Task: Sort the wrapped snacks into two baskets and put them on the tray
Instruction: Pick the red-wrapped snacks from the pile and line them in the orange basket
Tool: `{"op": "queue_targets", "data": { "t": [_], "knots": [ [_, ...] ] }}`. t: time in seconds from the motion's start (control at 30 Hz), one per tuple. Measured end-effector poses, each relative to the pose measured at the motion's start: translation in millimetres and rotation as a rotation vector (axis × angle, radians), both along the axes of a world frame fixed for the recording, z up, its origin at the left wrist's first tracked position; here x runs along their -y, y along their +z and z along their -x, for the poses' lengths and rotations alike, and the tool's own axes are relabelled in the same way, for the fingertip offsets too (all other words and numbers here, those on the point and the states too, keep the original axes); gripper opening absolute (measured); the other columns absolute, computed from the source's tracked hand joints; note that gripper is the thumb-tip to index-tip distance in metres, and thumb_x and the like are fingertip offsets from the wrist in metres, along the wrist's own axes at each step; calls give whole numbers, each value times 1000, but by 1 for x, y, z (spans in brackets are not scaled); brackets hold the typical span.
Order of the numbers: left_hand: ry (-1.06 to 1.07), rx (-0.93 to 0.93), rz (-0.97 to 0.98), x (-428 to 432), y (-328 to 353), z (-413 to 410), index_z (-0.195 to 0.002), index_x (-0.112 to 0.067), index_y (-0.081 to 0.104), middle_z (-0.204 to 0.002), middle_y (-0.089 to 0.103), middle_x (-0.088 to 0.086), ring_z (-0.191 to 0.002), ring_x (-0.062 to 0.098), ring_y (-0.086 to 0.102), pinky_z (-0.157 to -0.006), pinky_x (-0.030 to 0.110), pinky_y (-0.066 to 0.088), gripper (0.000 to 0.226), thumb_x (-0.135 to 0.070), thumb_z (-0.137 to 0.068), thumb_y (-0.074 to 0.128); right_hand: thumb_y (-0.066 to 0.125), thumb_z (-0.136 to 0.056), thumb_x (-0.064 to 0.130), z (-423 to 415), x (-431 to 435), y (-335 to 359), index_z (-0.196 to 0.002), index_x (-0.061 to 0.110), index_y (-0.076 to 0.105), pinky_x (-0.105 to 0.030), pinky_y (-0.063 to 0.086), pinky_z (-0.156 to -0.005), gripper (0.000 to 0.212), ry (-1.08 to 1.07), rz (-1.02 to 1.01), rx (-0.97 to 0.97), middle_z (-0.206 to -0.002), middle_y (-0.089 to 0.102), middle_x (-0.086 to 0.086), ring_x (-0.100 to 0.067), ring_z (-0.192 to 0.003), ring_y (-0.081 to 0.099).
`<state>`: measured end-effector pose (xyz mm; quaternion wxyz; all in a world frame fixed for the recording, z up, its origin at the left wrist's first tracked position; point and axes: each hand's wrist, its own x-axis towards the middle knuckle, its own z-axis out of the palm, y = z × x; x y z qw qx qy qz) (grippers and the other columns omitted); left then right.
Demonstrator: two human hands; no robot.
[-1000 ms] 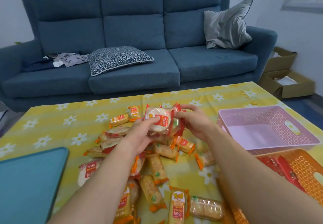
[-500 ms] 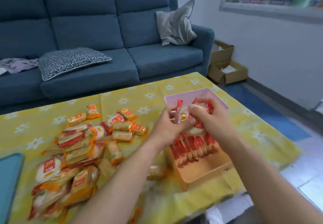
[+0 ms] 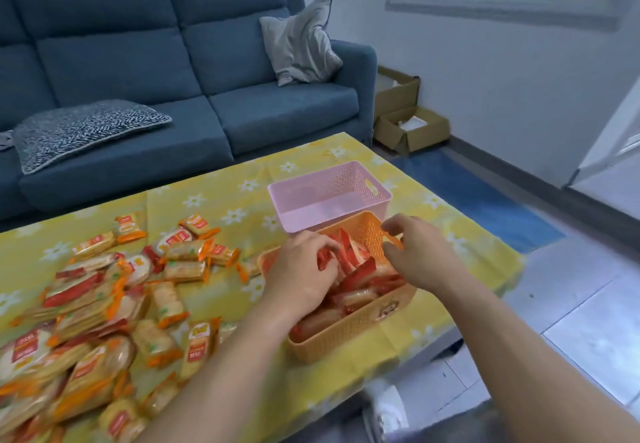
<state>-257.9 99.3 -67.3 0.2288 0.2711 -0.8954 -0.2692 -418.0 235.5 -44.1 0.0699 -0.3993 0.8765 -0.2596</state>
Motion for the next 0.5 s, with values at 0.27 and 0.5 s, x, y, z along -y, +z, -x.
{"op": "queue_targets", "data": {
  "t": [0.27,0.5],
  "knots": [
    [-91,297,118,1,-10,39,-133,-40,54,-137,57,-13,-116,21,47,-100,37,42,53,-10,-90,52,62,-82,36,10,18,1,-131,31,58,-40,53,-93,50,285,-367,36,-125,66,4,-21,-111,62],
    [-176,298,104,23,-24,49,-118,-46,64,-125,57,-15,-108,16,43,-99,31,37,39,-19,-91,55,66,-85,37,17,24,-5,-93,29,75,-39,56,-81,15,325,-316,39,-95,73,6,-17,-90,66]
  ]
}}
